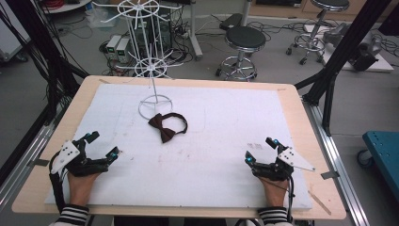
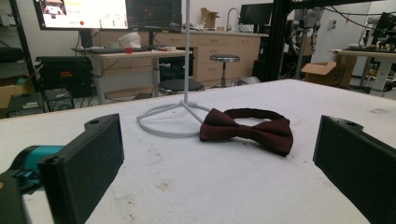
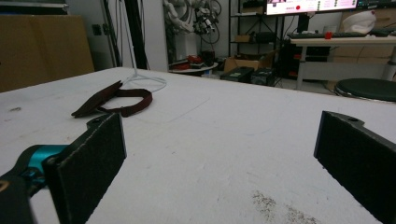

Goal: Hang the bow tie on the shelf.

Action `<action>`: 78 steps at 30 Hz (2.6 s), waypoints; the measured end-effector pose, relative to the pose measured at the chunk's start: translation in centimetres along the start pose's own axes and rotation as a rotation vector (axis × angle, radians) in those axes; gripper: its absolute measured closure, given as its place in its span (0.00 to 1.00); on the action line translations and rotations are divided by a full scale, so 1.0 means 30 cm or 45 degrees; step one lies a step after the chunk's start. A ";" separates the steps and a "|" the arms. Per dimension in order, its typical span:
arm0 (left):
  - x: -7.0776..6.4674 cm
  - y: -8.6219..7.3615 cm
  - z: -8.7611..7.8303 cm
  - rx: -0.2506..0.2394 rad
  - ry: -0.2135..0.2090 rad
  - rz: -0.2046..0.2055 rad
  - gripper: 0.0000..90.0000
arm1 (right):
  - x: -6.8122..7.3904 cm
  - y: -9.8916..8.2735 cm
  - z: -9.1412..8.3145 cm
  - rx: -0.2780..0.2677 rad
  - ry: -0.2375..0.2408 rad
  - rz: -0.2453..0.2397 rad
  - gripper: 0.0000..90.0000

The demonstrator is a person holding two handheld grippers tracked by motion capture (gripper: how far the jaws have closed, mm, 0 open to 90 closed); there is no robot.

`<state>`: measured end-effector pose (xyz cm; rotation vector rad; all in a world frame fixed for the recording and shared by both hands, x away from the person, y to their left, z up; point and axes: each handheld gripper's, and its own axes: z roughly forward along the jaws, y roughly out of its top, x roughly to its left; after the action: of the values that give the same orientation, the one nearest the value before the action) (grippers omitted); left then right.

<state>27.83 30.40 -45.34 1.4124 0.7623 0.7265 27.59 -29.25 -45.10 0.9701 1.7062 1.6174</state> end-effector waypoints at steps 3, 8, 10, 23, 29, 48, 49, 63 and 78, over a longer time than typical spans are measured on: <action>-0.002 0.000 0.000 0.000 0.001 0.007 0.03 | 0.000 0.000 0.000 0.001 0.004 0.000 0.02; -0.002 0.000 0.000 0.000 0.001 0.007 0.03 | 0.001 0.000 0.000 -0.002 0.001 -0.008 0.02; -0.003 0.000 0.000 0.003 -0.001 0.011 0.03 | 0.001 0.000 0.000 0.001 -0.001 -0.010 0.02; 0.002 0.002 -0.001 -0.013 -0.014 0.004 0.03 | 0.001 0.000 0.000 -0.001 0.000 -0.006 0.02; 0.015 0.023 -0.006 0.000 -0.020 0.006 0.03 | 0.001 0.000 0.000 -0.001 -0.001 -0.006 0.02; 0.018 0.181 0.116 0.215 -0.238 0.193 0.03 | 0.000 0.000 -0.001 -0.003 -0.003 0.001 0.02; 0.016 0.186 0.125 0.223 -0.256 0.201 0.03 | 0.000 0.000 -0.001 -0.003 -0.004 0.001 0.02; -0.012 0.251 0.239 0.369 -0.407 0.270 0.03 | -0.002 -0.001 -0.002 -0.010 -0.006 0.003 0.02; -0.034 0.283 0.362 0.501 -0.501 0.335 0.03 | -0.002 -0.001 -0.003 -0.009 -0.004 0.012 0.02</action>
<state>36.19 23.59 -36.68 1.9679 0.4250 0.4844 27.54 -29.34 -45.11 0.9787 1.6949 1.6260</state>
